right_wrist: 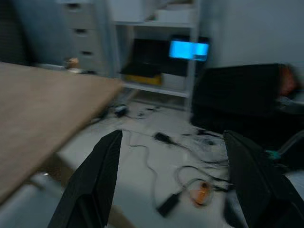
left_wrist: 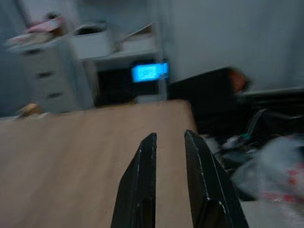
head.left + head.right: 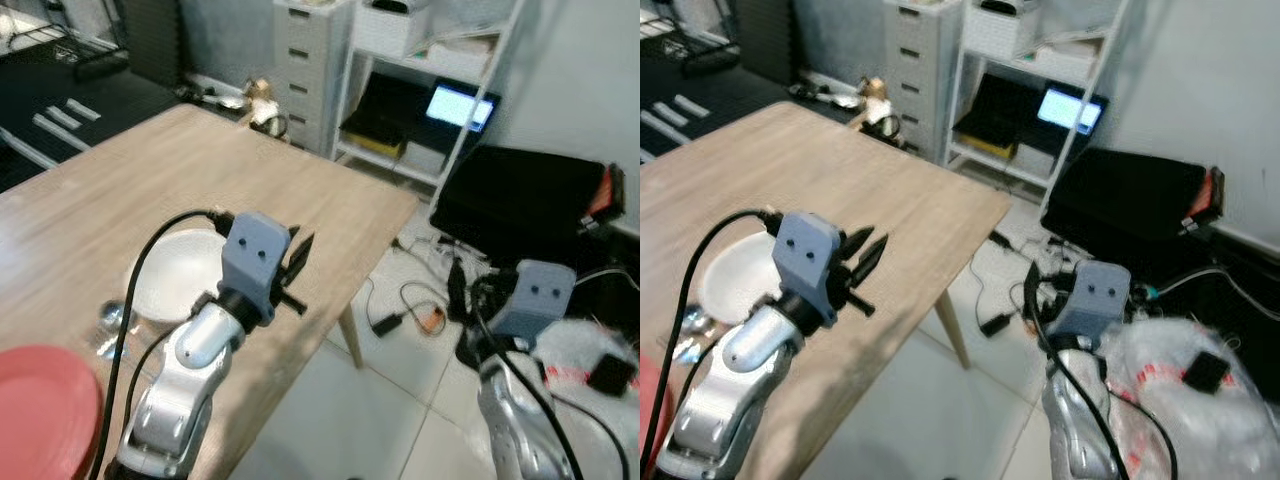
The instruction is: Setting the table
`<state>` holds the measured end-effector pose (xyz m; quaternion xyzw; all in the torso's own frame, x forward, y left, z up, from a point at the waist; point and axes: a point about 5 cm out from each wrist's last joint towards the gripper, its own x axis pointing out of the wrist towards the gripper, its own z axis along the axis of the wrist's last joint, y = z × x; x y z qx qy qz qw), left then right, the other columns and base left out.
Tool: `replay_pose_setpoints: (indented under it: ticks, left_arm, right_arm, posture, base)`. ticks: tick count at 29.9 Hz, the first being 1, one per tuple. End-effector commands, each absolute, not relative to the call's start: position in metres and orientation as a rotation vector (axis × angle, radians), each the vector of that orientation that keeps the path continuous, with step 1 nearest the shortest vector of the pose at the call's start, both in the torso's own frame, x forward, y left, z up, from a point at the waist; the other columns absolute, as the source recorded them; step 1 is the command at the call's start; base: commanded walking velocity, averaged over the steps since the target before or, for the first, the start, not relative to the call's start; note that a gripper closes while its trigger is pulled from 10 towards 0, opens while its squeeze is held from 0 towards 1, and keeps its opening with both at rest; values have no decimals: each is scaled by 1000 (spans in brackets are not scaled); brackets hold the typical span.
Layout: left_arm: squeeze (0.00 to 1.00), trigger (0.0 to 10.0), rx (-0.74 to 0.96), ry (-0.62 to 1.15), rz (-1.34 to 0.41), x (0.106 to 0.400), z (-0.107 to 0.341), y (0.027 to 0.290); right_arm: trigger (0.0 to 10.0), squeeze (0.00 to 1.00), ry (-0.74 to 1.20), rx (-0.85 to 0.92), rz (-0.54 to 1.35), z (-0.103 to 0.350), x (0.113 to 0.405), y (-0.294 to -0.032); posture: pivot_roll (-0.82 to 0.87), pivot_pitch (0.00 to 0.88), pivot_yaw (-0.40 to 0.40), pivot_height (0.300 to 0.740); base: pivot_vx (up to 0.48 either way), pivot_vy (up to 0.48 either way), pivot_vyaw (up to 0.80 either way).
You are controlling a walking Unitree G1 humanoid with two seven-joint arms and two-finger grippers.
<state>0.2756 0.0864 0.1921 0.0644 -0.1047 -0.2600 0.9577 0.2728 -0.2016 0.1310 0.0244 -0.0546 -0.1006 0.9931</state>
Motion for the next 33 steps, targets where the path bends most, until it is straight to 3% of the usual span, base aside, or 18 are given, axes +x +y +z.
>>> replay_pose_setpoints:
  ticks: [1, 33]
  left_arm:
    - [0, 10000, 136, -197, -534, 276, 189, 88]
    - [0, 10000, 123, -177, -531, 278, 183, 87]
  right_arm:
    - [10000, 0, -114, 28, -228, 129, 270, -207]
    - [10000, 0, -96, 4, -232, 121, 268, -207]
  posture:
    - [-48, 12, 63, 740]
    - [-58, 30, 61, 740]
  base:
    - [0, 0, -800]
    - [0, 0, -800]
